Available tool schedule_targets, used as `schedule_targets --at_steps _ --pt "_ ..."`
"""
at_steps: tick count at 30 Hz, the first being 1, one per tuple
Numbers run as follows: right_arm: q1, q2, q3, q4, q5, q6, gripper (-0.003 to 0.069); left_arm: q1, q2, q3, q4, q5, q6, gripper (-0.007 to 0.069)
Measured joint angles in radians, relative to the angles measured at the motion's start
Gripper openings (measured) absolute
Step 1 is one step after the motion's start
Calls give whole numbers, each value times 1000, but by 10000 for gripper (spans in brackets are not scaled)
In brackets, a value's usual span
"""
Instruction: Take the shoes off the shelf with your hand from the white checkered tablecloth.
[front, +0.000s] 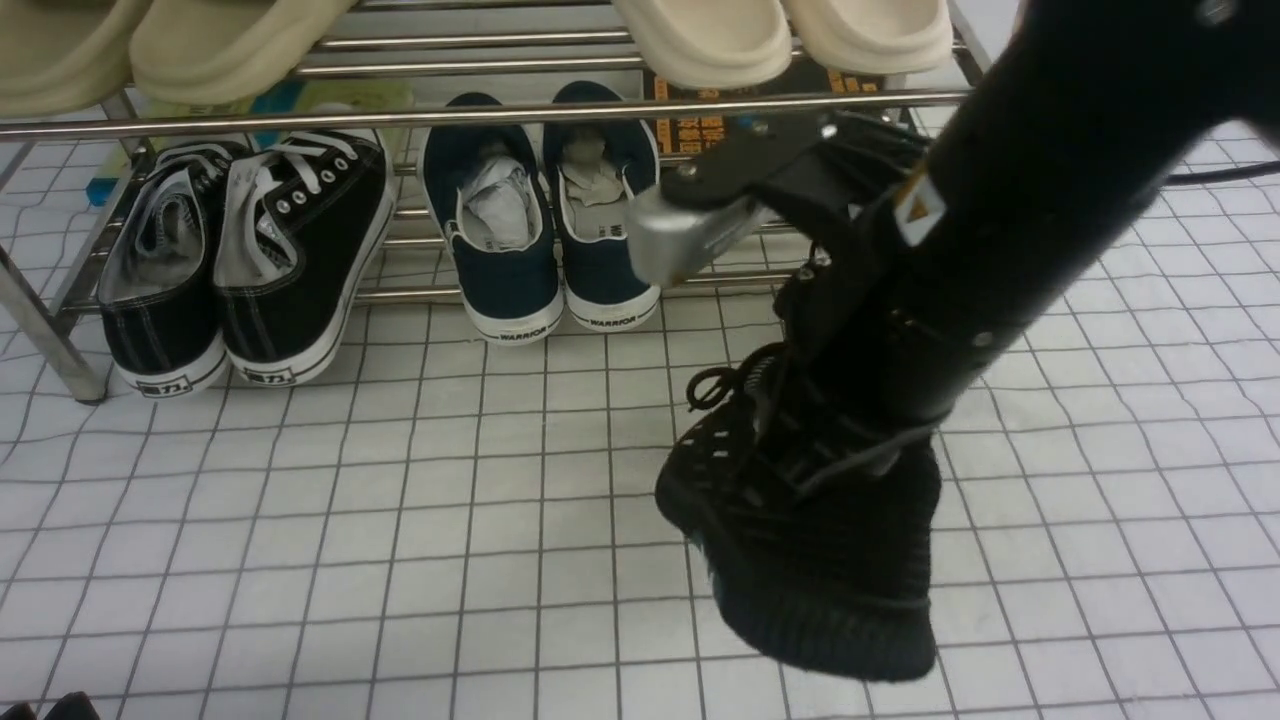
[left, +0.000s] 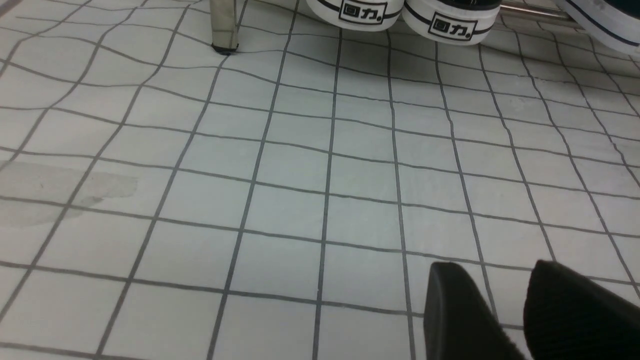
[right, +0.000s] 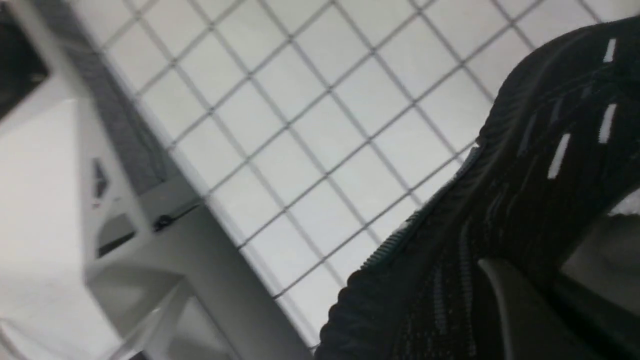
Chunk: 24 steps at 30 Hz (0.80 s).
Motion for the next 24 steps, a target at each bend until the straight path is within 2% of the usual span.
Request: schedule_targets --at_steps 10,24 --pt "0 92 0 -246 -170 87 10 0 0 0 0 0 0 240" --pt "0 207 0 -272 -267 103 19 0 0 -1 0 1 0 240"
